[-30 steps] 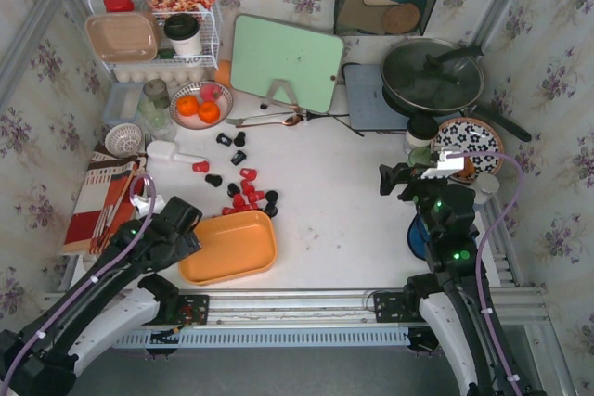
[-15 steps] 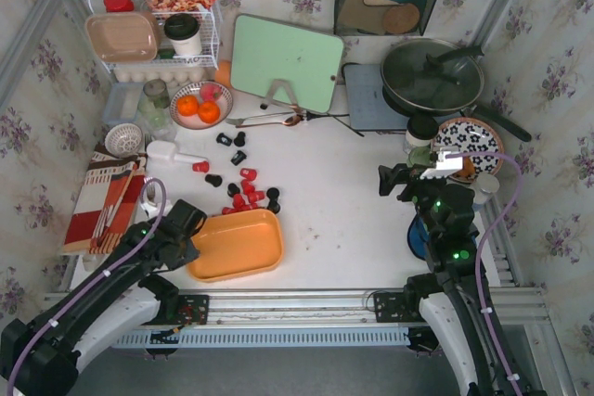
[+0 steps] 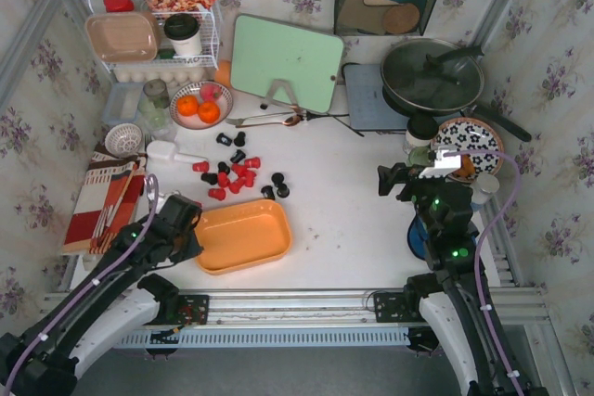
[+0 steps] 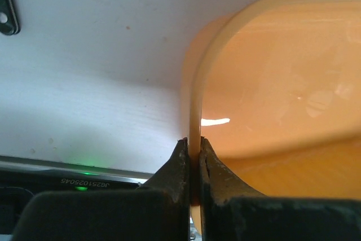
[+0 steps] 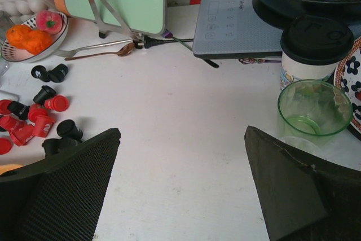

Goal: Mix the coffee capsules in the storage basket

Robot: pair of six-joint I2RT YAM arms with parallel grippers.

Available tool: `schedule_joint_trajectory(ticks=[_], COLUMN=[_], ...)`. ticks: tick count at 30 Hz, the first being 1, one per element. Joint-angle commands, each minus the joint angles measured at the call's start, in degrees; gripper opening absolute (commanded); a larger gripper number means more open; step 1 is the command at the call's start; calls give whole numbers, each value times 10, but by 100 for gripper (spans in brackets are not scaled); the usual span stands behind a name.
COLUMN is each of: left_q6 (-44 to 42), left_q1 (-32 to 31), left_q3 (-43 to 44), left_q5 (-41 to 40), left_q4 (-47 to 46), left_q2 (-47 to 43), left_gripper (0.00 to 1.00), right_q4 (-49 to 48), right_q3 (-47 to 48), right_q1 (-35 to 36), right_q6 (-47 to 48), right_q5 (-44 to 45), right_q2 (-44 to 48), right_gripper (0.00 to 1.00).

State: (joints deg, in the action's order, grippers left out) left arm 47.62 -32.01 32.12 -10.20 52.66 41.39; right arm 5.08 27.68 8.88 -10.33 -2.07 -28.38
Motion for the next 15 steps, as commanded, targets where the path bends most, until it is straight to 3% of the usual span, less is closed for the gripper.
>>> schedule_joint_trajectory(ticks=[1,7,15], left_q6=[-23,-74,-220], left_q1=[0,0,-1], left_q3=[33,96,146], left_q5=[22,22,-10], left_q4=[8,-9,-147], left_q2=[-20,-34,-2], left_gripper=[0,0,0], right_q4=[-11,-10,0], right_q3=[-1,0,12], right_q1=[0,-1,17], right_q6=[3,2,13], right_q5=[-1,-5,-32], right_q2=[-4,-8,-22], right_gripper=[100,100,100])
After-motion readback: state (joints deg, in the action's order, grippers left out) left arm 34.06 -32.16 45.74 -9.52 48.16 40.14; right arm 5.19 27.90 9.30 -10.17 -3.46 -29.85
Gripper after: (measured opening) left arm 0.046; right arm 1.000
